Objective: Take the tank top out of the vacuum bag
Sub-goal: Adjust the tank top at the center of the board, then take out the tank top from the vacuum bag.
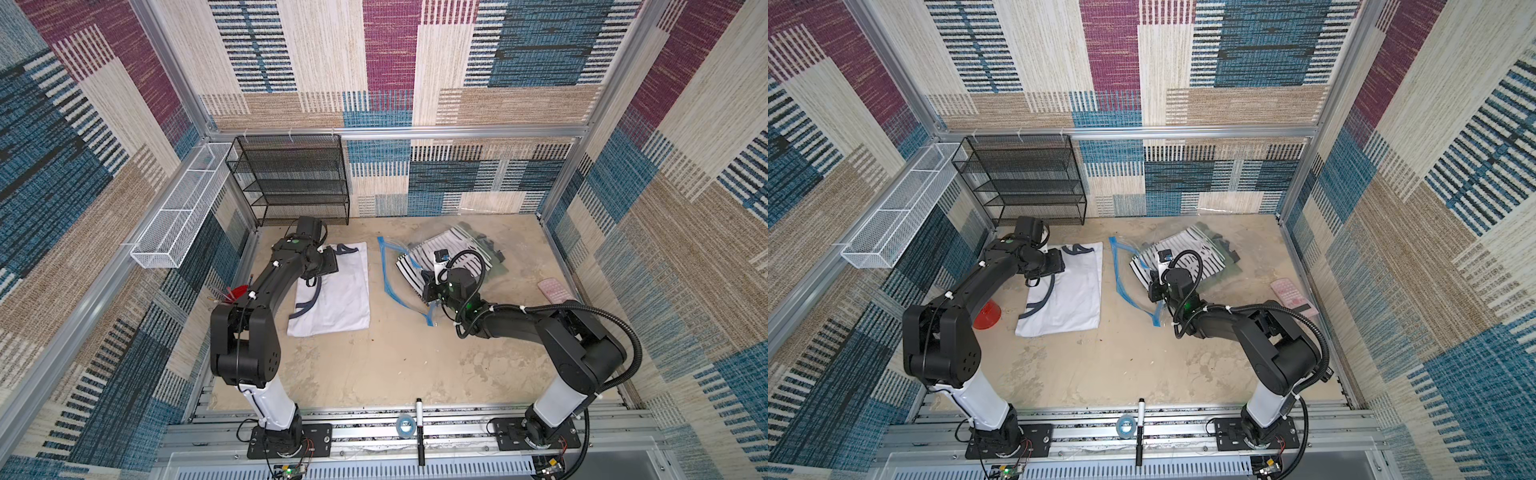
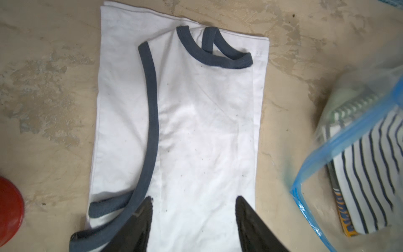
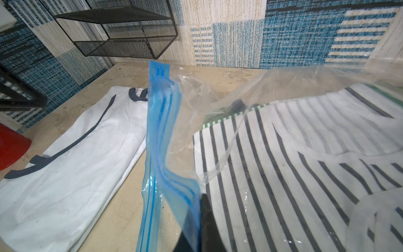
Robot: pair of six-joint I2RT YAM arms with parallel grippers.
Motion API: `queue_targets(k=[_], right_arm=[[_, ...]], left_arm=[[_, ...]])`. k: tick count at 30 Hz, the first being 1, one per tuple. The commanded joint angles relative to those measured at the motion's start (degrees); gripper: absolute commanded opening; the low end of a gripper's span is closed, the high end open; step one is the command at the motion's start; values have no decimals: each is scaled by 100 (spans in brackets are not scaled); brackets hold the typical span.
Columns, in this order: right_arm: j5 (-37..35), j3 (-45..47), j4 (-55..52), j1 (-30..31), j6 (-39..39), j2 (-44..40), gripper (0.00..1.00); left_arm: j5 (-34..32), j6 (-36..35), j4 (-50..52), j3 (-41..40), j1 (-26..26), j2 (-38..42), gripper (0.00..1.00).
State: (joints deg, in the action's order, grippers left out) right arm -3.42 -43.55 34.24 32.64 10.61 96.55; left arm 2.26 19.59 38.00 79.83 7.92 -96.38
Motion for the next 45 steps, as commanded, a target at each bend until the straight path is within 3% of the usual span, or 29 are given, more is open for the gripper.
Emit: queue_targets(k=[1,7,10,13,17,21,27,30,45], right_arm=[[42,17,151,-4,-15,-64,0],[184,168,334,-4,-42,-296,0],[272,199,337,-6,-76,-413,0],[183,233,348,-4,-194,-417,0],[171,260,394,-8,-299,-303,0],[338,207,366,-4,-294,-200,0],[482,227,397,-5,-283,-217,0],[594,238,440,-4,-217,-218,0],[590,148,268,-6,-149,-243,0]], left_arm=[[600,158,-388,-649,81,795,62],[1930,822,-1709,-2472,276,2479,66],[2204,1551,-2510,-3285,507,3048,59],[2331,2518,-3847,-3912,985,3086,52],[1967,3040,-4782,-3738,1738,2156,51],[2170,3775,-5918,-3281,1962,736,49],[1848,4298,-6067,-2433,2072,-632,46],[1857,4630,-5992,-1979,2116,-1237,38],[1690,4883,-5971,-1175,2271,-2387,36]])
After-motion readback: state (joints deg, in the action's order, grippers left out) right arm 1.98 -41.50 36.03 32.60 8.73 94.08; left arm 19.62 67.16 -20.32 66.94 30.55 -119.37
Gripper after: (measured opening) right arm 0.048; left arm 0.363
